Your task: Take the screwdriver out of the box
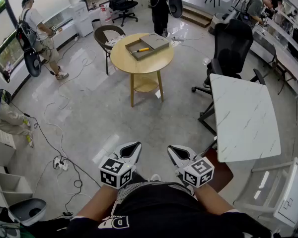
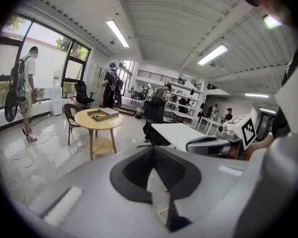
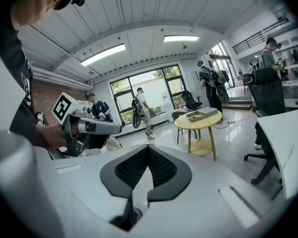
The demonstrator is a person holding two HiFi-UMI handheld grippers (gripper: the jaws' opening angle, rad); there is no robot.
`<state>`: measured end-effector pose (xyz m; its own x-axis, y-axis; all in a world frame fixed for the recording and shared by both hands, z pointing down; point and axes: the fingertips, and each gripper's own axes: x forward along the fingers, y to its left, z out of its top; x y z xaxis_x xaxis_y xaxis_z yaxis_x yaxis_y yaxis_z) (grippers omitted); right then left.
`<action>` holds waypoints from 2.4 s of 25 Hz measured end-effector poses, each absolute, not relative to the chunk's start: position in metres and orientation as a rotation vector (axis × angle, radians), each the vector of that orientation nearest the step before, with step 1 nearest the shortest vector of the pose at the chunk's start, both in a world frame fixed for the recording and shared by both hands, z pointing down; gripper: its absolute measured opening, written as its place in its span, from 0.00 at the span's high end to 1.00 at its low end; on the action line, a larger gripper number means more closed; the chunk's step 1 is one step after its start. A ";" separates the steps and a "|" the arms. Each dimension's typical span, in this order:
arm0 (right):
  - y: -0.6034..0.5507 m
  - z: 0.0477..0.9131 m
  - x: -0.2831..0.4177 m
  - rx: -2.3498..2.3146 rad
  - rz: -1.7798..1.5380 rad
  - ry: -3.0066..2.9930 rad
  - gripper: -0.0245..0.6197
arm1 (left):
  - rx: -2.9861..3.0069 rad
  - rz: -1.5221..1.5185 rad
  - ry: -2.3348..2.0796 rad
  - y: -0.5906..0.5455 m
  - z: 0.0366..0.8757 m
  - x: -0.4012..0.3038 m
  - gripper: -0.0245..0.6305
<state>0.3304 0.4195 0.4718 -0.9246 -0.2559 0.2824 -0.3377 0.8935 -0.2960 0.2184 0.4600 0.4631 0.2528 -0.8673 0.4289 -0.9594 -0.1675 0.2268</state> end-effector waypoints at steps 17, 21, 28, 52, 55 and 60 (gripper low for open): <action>0.425 0.471 0.323 0.402 0.606 -2.847 0.96 | 2.077 0.272 -1.651 0.460 0.465 0.216 0.87; 0.427 0.478 0.321 0.405 0.577 -2.814 0.96 | 2.076 0.270 -1.643 0.459 0.466 0.217 0.87; 0.425 0.482 0.318 0.399 0.575 -2.808 0.96 | 2.061 0.277 -1.634 0.460 0.473 0.217 0.87; 0.297 0.487 0.201 0.475 0.582 -2.748 0.96 | 2.069 0.252 -1.583 0.331 0.482 0.098 0.87; 0.271 0.478 0.177 0.490 0.568 -2.757 0.96 | 2.081 0.245 -1.602 0.302 0.473 0.068 0.87; 0.240 0.468 0.142 0.509 0.549 -2.765 0.96 | 2.110 0.243 -1.588 0.267 0.465 0.036 0.87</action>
<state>0.1423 0.2400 0.4678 -0.9000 -0.2843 0.3305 -0.3889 0.8661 -0.3141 0.0360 0.2672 0.4650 0.3092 -0.8538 0.4188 -0.9401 -0.2078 0.2704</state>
